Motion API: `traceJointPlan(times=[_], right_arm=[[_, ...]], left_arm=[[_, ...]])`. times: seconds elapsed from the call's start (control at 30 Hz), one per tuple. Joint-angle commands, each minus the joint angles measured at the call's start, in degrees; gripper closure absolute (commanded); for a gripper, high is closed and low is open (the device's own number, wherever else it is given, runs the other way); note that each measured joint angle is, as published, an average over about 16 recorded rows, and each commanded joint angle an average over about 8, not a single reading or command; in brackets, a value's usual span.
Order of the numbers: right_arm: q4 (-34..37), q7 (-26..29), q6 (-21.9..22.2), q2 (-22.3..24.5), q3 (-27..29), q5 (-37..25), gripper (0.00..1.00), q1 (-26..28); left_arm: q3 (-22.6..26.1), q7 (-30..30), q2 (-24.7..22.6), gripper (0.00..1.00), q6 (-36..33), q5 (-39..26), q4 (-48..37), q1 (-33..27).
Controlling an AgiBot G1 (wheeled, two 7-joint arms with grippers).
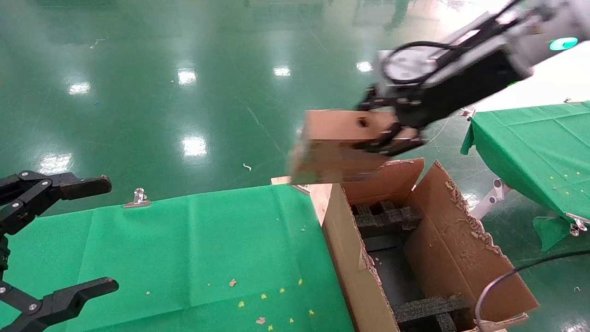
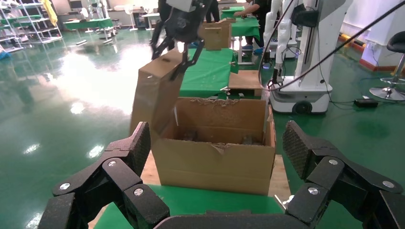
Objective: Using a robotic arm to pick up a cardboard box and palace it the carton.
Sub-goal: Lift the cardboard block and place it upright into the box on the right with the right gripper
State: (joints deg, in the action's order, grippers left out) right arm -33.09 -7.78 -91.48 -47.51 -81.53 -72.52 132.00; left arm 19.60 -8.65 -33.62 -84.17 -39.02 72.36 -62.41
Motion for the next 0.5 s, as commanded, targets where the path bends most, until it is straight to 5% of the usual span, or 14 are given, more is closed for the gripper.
traceJointPlan(times=[0.03, 0.5], right_arm=[[0.9, -0.4, -0.1, 1.3, -1.8, -0.5, 1.00, 1.8], [6.7, 2.9, 0.2, 9.5, -15.7, 0.7, 1.00, 6.2]], left_arm=[[0.0, 0.0, 0.0, 0.00, 0.0, 0.0, 0.0, 0.0], [0.0, 0.0, 0.0, 0.00, 0.0, 0.0, 0.0, 0.0]])
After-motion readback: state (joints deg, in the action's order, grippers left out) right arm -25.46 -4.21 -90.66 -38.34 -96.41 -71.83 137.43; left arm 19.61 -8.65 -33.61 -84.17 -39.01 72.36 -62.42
